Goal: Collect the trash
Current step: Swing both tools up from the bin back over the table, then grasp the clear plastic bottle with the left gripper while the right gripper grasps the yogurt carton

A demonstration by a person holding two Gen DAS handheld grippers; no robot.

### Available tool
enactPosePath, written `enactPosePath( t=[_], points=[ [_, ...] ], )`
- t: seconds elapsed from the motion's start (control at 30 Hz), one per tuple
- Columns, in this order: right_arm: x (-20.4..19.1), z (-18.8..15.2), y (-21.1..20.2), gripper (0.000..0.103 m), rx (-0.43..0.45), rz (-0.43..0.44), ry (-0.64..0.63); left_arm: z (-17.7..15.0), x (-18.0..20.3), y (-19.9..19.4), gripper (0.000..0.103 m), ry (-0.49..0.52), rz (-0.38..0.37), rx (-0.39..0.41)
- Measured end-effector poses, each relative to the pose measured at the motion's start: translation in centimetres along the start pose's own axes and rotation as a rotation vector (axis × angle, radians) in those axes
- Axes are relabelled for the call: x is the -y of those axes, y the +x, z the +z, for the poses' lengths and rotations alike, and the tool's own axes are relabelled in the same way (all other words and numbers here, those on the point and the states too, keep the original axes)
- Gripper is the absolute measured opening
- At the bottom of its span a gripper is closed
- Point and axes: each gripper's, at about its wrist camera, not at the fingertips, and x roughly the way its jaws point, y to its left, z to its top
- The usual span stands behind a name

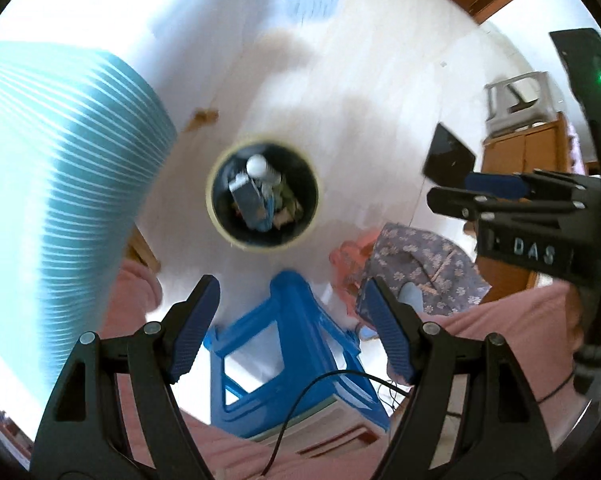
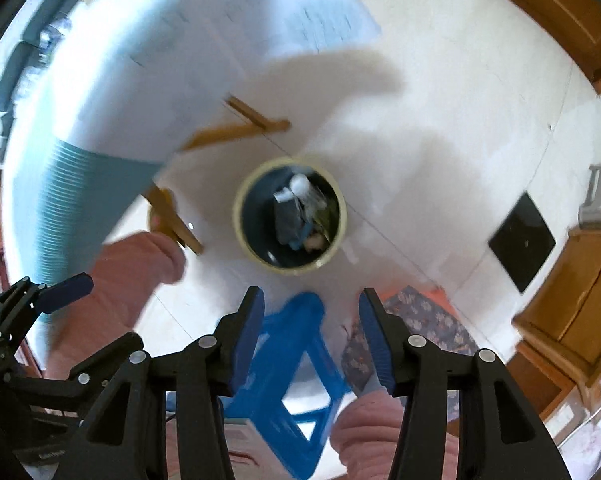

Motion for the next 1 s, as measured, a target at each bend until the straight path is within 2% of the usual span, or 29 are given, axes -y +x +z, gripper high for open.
enactPosePath(
  t=[0.13,0.2,0.43,0.57,0.67,0.87,1.0],
  points=[
    [-3.1,1.8,-5.7,0.050,0.083,0.039,-0.039,0.0,-2.4,-4.8,0.073,0.030,0.011,0.036],
    [-4.9,2.8,-7.8,0.051,0.119,0.053,-0.066,0.1,-4.6,-7.7,0.082,0.027,0.039,0.072],
    [-14.2,7.8,-13.0,0.052,0.209,0.108,-0.190,1.4,-15.2,-15.1,0.084,-0.105,0.107,0.204],
    [-20.1,10.9,-14.3,0.052,0.243,0.152,-0.240,2.3,-21.4,-17.8,0.084,-0.158,0.146,0.256],
    [-24.3,13.4,-14.4,0.052,0.264,0.177,-0.271,2.9,-25.9,-18.8,0.084,-0.138,0.170,0.293],
    [-31.0,18.3,-12.4,0.052,0.307,0.227,-0.292,5.2,-34.6,-19.0,0.084,-0.098,0.346,0.359],
    [-34.4,21.8,-11.2,0.052,0.339,0.254,-0.291,7.1,-39.5,-18.2,0.084,-0.094,0.411,0.380]
  ],
)
